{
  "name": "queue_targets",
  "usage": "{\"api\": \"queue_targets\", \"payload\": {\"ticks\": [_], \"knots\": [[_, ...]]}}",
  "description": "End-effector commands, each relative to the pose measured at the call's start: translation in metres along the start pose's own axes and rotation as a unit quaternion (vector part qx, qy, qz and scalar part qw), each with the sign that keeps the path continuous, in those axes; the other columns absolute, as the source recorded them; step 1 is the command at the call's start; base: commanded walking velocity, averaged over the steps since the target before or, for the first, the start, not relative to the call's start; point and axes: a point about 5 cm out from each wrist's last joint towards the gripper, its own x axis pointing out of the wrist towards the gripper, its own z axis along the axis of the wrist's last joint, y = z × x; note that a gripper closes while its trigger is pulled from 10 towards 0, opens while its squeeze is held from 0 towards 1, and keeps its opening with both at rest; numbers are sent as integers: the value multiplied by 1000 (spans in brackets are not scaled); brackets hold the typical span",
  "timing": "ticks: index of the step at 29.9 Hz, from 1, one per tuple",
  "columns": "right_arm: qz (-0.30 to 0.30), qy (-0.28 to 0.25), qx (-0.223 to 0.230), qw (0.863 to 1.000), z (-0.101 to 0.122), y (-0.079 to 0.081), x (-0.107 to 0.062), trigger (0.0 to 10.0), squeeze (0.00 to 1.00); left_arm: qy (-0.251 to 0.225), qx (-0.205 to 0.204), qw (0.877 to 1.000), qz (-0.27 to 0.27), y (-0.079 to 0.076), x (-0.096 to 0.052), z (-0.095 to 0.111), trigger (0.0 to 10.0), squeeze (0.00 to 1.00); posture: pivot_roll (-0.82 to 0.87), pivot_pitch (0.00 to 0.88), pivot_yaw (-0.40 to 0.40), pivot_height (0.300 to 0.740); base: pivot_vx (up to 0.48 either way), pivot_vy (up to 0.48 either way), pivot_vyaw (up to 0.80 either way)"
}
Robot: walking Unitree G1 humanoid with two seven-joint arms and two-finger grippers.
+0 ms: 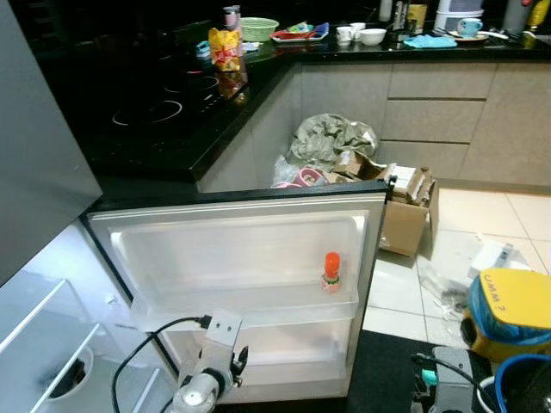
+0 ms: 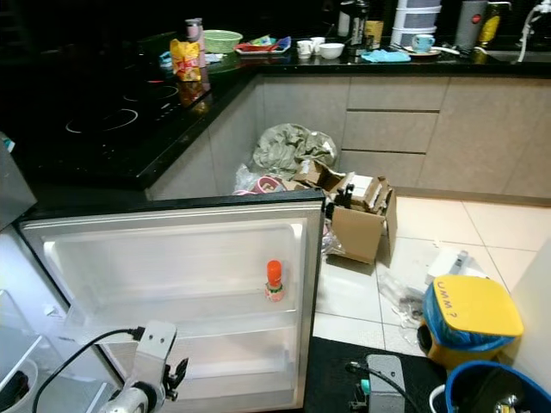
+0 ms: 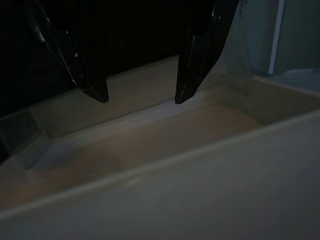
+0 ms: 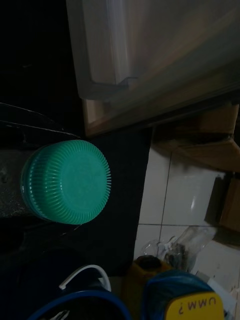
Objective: Restocking fridge
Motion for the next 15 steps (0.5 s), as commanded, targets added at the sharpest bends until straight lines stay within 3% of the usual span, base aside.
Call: {"api": "queue_targets", "payload": {"ticks": [1, 5, 15], "knots": [[23, 1, 4, 1000, 2, 10, 2, 10000, 0, 20, -7, 999, 27, 17, -7, -12, 10000, 0, -84, 0, 33, 740, 0, 337, 0], [45, -7, -17, 999, 7, 18, 3, 10000, 0, 17, -8, 999, 28, 19, -8, -12, 10000, 0, -79, 0, 30, 740, 0, 445, 0], [55, -11, -14, 998, 11, 22, 5, 10000, 0, 3, -8, 1000, 25, 17, -6, -5, 10000, 0, -70, 4, 31, 740, 0, 480, 0]]}}
